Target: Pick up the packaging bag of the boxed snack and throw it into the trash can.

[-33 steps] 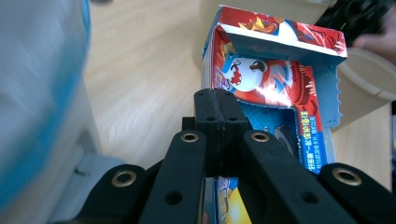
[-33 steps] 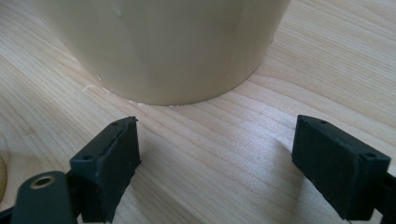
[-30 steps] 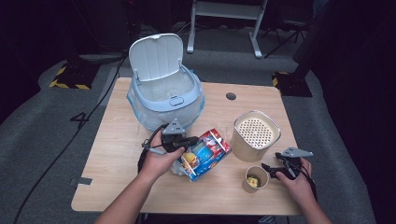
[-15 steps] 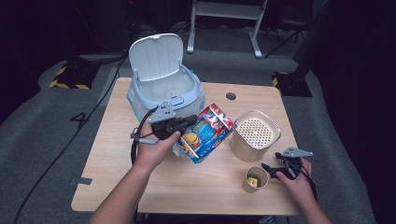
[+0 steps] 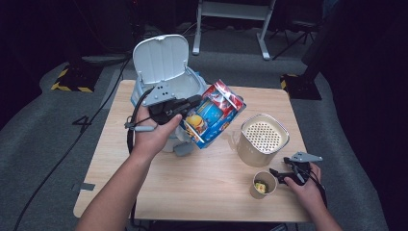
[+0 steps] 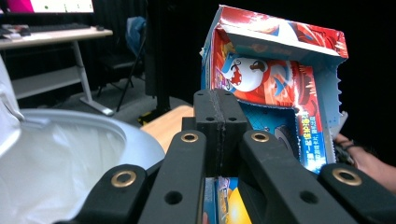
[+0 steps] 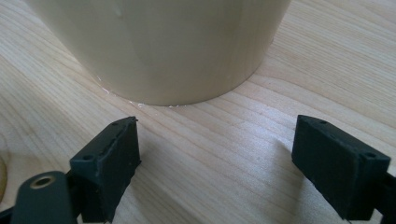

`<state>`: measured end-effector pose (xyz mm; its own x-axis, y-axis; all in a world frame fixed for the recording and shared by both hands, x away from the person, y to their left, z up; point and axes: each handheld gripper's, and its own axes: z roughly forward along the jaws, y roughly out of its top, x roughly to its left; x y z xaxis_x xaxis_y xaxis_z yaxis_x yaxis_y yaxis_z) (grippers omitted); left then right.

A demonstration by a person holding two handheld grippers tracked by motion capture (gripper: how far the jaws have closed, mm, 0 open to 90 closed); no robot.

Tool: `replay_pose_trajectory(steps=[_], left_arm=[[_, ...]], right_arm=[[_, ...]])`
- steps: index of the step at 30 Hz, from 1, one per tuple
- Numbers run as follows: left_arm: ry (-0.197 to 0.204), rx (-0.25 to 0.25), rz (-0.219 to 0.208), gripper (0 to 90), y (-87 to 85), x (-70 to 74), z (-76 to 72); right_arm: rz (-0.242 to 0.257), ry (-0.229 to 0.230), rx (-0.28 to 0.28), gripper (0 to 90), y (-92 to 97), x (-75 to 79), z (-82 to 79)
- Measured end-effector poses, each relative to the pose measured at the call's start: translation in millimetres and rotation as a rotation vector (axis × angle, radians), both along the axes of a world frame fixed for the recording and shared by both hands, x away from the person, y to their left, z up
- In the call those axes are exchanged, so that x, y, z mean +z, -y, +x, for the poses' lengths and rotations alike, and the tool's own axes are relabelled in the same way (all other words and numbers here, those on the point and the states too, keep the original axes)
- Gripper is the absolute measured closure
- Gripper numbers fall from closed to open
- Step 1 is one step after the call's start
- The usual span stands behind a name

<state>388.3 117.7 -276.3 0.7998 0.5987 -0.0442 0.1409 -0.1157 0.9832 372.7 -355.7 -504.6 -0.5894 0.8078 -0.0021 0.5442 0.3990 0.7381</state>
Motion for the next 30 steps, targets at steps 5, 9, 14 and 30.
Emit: replay_pose_trajectory(steps=[5, 9, 14, 30], left_arm=[[0.017, 0.013, -0.01, 89.5, -4.8, 10.6, 3.6], [0.03, 0.032, -0.03, 89.5, -13.1, 23.4, 6.7], [0.039, 0.043, -0.045, 89.4, -20.5, 34.6, 12.1], [0.122, 0.157, -0.085, 89.4, -46.3, 64.3, 35.7]], right_arm=[[0.0, 0.0, -0.001, 14.9, 0.0, 0.0, 0.0], [0.0, 0.0, 0.0, 14.9, -0.1, 0.0, 0.0], [0.0, 0.0, 0.0, 15.0, 0.0, 0.0, 0.0], [0.0, 0.0, -0.001, 14.9, -0.1, -0.1, 0.0]])
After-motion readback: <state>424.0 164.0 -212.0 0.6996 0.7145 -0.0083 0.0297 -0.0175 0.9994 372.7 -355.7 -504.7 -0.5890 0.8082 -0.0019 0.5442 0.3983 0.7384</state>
